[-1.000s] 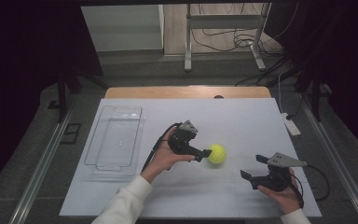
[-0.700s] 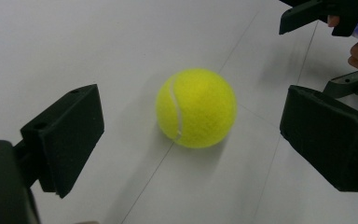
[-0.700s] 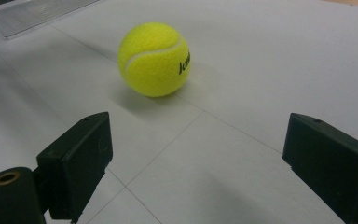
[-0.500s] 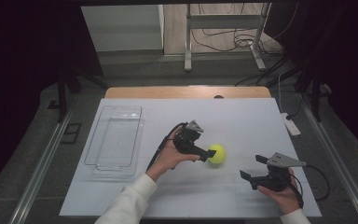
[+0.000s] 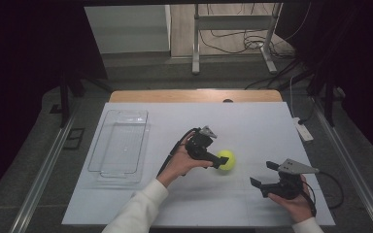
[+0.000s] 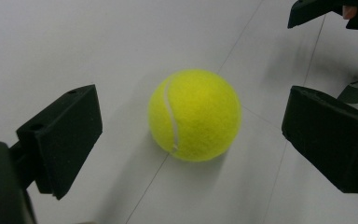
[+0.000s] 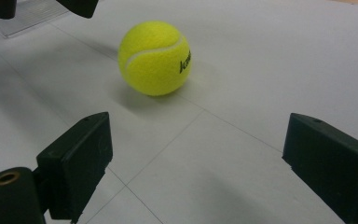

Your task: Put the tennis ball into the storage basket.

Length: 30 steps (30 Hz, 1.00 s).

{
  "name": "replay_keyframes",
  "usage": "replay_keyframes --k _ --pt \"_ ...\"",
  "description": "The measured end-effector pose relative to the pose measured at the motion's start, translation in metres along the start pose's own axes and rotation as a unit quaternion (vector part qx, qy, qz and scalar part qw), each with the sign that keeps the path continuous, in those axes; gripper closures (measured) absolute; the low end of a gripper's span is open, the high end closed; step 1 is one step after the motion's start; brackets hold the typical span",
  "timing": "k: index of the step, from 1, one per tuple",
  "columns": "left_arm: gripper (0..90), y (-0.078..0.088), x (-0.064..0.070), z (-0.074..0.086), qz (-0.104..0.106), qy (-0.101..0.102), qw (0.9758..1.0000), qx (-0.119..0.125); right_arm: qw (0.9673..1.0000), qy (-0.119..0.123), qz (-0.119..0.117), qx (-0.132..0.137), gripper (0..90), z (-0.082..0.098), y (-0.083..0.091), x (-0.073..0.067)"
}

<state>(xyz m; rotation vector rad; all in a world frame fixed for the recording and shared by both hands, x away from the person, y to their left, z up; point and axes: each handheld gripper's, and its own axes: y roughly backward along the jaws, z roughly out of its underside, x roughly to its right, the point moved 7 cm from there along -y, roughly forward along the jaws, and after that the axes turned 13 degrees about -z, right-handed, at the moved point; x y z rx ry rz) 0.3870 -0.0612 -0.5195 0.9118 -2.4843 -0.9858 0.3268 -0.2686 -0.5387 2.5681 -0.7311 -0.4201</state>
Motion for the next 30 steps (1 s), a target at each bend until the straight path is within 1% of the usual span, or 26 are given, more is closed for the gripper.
replay_keyframes --k 2,7,11,13,19,21,23,24,30 --pt "5.9 -0.003 0.001 0.000 0.002 -0.005 1.0000 -0.003 1.0000 0.001 -0.001 0.000 8.3 0.000 0.000 0.000" --pt "5.4 -0.009 0.003 -0.001 0.005 -0.003 0.9999 -0.008 1.0000 0.000 0.000 -0.001 8.3 0.000 0.000 0.000" --pt "4.8 -0.015 0.004 -0.001 0.008 -0.008 0.9998 -0.015 1.0000 0.000 0.000 -0.001 8.2 0.001 0.000 0.001" --pt "4.5 -0.018 0.005 -0.001 0.009 -0.006 0.9998 -0.016 1.0000 0.000 0.001 -0.003 8.3 0.001 0.000 0.001" --pt "4.2 -0.025 0.007 -0.001 0.011 -0.008 0.9997 -0.022 1.0000 0.000 0.000 -0.002 8.3 0.001 0.000 0.001" --pt "4.2 -0.026 0.008 -0.001 0.012 -0.005 0.9997 -0.022 1.0000 0.000 0.001 -0.003 8.3 0.001 0.000 0.001" --pt "4.2 -0.029 0.009 -0.001 0.013 -0.006 0.9996 -0.025 1.0000 0.000 0.000 -0.003 8.3 0.001 0.000 0.001" --pt "4.2 -0.030 0.009 -0.001 0.013 -0.009 0.9995 -0.027 1.0000 0.000 0.000 -0.003 8.3 0.001 0.000 0.001" --pt "4.3 -0.036 0.010 0.000 0.014 -0.008 0.9994 -0.031 1.0000 0.001 0.000 -0.003 8.3 0.001 0.000 0.001"
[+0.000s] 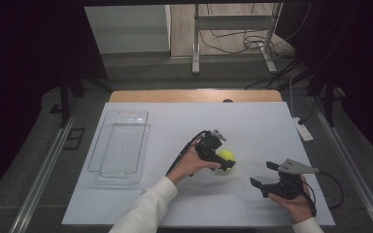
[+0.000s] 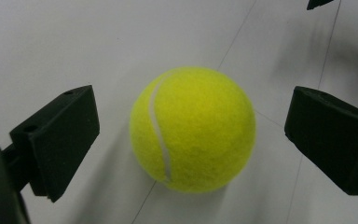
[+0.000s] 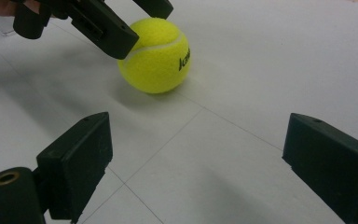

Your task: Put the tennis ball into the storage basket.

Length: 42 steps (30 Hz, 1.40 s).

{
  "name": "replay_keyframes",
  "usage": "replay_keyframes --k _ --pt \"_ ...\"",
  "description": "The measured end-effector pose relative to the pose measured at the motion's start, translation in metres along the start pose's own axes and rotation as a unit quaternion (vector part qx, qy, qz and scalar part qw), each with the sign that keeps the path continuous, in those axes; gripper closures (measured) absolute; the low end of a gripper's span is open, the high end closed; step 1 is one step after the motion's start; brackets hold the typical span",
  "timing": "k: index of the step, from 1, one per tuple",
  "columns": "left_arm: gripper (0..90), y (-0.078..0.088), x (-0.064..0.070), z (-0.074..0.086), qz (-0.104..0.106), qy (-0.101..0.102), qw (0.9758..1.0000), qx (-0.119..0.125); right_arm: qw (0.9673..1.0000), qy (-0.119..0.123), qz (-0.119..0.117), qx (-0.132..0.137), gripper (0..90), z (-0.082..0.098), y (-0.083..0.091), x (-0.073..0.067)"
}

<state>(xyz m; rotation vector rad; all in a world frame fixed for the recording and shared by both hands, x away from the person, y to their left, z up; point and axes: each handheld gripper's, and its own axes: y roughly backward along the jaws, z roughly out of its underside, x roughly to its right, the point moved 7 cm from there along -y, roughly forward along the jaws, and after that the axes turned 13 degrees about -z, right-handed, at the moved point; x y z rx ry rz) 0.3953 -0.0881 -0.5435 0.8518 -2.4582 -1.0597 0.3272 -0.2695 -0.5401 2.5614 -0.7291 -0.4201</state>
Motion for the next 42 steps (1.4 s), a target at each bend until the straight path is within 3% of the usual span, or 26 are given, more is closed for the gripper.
replay_keyframes --k 13,19,25,42 --pt "5.0 -0.013 0.002 0.004 0.000 0.001 0.9999 -0.015 1.0000 0.001 0.000 0.001 8.3 0.000 0.000 0.000" --pt "11.9 -0.018 0.003 0.006 -0.003 -0.003 0.9998 -0.019 1.0000 0.000 0.000 0.001 8.3 0.000 0.001 0.001" --pt "25.2 -0.016 0.004 0.006 -0.002 -0.002 0.9999 -0.014 1.0000 -0.001 0.000 0.001 8.3 0.000 0.001 0.001" --pt "26.9 -0.005 0.006 0.003 -0.002 -0.008 1.0000 0.000 1.0000 0.000 0.002 0.001 8.4 0.000 0.001 0.001"
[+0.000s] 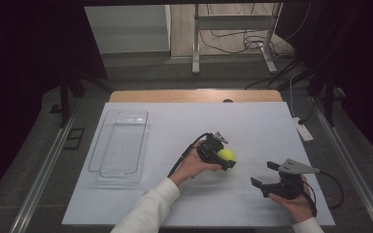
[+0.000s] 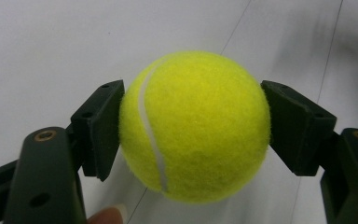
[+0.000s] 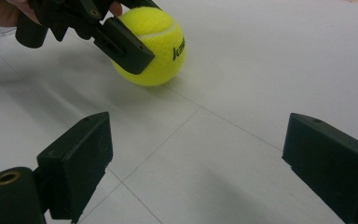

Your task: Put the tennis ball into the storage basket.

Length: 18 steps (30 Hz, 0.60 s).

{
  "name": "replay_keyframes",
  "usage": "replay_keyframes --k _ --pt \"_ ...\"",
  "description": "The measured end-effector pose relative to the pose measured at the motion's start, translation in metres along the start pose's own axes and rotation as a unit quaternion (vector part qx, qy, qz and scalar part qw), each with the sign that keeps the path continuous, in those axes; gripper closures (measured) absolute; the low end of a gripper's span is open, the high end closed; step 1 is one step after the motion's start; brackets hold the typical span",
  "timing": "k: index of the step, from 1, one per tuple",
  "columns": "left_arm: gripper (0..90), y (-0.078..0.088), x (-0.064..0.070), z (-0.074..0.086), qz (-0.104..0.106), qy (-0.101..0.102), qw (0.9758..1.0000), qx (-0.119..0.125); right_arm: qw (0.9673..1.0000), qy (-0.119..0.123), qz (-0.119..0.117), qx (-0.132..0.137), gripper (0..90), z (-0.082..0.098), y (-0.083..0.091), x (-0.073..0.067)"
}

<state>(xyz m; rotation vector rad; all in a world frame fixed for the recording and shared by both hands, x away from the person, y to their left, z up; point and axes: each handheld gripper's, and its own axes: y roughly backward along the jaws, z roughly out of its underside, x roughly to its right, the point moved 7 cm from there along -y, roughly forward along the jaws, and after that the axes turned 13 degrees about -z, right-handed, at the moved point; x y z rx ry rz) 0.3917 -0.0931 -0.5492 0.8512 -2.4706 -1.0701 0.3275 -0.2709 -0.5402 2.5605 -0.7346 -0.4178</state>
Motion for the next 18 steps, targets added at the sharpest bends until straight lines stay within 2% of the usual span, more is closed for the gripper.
replay_keyframes --k 5,18 --pt "27.0 0.006 -0.002 -0.001 -0.005 -0.007 1.0000 0.003 1.0000 0.000 0.000 0.000 8.4 0.000 0.000 0.000" --pt "27.0 0.021 -0.007 -0.005 -0.015 -0.005 0.9996 0.023 1.0000 -0.002 0.001 0.001 8.5 0.000 0.000 0.000"
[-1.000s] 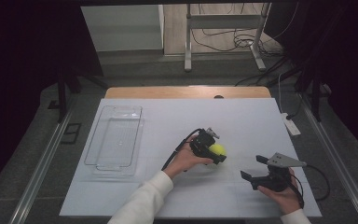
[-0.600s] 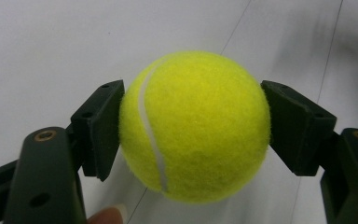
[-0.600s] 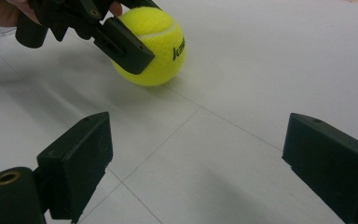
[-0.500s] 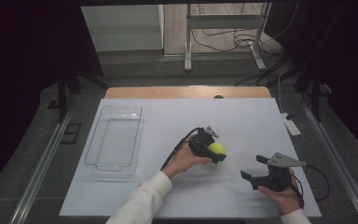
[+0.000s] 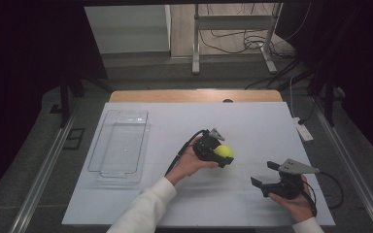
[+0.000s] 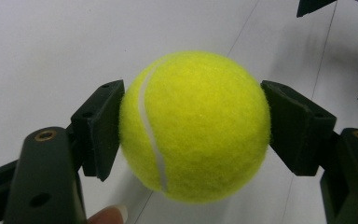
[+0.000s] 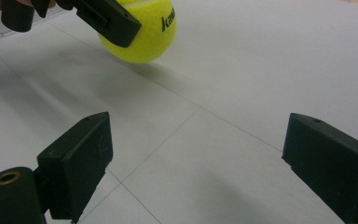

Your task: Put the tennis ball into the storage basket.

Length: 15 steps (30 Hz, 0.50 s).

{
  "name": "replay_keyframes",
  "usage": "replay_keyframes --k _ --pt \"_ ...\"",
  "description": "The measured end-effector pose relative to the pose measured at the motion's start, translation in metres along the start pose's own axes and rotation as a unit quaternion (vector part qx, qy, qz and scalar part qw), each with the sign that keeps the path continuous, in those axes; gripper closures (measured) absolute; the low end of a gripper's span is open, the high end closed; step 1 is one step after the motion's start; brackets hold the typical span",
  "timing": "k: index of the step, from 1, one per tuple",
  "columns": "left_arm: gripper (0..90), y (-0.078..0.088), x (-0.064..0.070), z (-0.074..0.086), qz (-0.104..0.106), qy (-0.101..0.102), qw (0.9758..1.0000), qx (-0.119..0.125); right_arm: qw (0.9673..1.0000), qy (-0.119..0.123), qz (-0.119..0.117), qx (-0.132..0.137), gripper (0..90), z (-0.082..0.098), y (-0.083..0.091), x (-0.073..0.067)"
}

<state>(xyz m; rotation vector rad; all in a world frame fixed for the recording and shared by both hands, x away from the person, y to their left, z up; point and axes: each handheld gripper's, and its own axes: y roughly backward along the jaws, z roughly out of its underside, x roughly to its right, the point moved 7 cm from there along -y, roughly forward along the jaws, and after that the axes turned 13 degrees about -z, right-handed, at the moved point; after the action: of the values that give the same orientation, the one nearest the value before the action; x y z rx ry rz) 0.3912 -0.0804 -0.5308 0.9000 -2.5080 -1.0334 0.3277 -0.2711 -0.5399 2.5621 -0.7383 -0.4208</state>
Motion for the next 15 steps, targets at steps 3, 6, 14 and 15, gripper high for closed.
replay_keyframes --k 3,6,14,15 --pt "27.0 0.004 -0.001 -0.001 -0.003 0.002 1.0000 0.006 1.0000 0.001 0.001 -0.001 8.5 0.000 0.000 0.000" --pt "27.0 0.007 -0.002 -0.002 -0.006 -0.003 0.9999 0.008 1.0000 0.001 0.001 0.000 8.5 0.000 0.000 0.000" --pt "27.0 0.021 -0.006 -0.004 -0.015 0.001 0.9996 0.025 1.0000 0.003 0.000 0.000 8.5 -0.001 0.000 -0.001" --pt "27.0 0.021 -0.006 -0.004 -0.015 0.001 0.9996 0.025 1.0000 0.003 0.000 0.000 8.5 -0.001 0.000 -0.001"
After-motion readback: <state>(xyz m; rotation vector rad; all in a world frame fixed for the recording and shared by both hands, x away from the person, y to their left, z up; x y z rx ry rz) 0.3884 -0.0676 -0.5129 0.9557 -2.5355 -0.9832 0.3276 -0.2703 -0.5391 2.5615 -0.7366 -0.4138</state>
